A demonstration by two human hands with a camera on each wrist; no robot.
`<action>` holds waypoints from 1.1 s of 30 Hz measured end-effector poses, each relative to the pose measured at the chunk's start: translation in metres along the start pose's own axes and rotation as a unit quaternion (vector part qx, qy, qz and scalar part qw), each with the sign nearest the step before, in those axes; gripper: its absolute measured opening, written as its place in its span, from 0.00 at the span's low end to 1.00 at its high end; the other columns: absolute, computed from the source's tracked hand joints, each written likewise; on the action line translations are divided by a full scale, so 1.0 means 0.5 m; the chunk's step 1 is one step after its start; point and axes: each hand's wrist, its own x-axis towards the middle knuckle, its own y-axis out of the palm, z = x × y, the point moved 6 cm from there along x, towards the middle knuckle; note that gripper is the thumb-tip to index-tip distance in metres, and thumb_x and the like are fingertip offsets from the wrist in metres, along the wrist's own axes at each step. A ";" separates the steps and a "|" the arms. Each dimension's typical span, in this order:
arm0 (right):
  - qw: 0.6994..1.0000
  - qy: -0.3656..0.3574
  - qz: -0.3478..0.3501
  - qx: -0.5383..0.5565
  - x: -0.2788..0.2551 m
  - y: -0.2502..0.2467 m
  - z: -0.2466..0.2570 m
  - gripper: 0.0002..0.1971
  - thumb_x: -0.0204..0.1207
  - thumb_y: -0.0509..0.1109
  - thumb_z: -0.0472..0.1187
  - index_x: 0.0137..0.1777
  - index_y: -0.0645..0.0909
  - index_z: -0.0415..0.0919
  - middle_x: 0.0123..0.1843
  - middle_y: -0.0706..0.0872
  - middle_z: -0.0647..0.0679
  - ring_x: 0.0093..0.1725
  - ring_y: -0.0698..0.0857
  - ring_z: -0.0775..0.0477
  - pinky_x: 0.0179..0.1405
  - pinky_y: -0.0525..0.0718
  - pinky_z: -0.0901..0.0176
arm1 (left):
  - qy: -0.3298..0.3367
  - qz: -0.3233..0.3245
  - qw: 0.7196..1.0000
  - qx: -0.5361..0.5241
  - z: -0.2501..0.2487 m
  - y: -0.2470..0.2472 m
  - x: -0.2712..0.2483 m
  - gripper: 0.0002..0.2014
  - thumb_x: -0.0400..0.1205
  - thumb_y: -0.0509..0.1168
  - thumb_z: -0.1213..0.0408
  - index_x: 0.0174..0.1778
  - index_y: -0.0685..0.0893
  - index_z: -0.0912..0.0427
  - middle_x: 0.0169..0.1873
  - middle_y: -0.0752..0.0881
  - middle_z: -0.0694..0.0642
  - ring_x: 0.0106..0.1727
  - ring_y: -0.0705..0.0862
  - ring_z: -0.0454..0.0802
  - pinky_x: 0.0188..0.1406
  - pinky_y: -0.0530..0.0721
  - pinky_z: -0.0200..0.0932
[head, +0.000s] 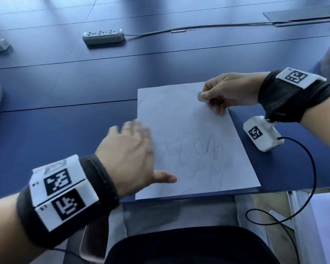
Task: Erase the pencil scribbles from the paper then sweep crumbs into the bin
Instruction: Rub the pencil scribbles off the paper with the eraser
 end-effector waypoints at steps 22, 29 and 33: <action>1.000 -0.001 -0.017 0.006 0.002 0.004 -0.002 0.10 0.87 0.59 0.34 0.43 0.74 0.37 0.34 0.77 0.41 0.29 0.78 0.44 0.29 0.78 0.57 | 0.115 -0.096 0.988 -0.028 -0.115 -0.117 0.107 0.57 0.70 0.44 0.18 0.81 0.67 0.63 0.81 0.67 0.65 0.79 0.68 0.60 0.75 0.70 0.61; 1.000 0.003 -0.015 0.001 0.001 0.001 -0.004 0.09 0.87 0.59 0.34 0.43 0.73 0.38 0.34 0.77 0.41 0.29 0.78 0.44 0.29 0.78 0.56 | -0.038 0.055 0.997 -0.032 -0.030 -0.041 0.086 0.65 0.65 0.44 0.14 0.84 0.56 0.68 0.85 0.57 0.66 0.85 0.59 0.60 0.80 0.61 0.62; 1.000 0.003 -0.013 -0.007 0.000 0.003 -0.001 0.10 0.87 0.59 0.34 0.43 0.73 0.38 0.34 0.77 0.41 0.29 0.78 0.45 0.28 0.79 0.57 | -0.042 0.010 0.999 0.024 -0.015 -0.076 0.068 0.46 0.68 0.38 0.16 0.44 0.80 0.56 0.64 0.83 0.60 0.67 0.78 0.62 0.69 0.73 0.60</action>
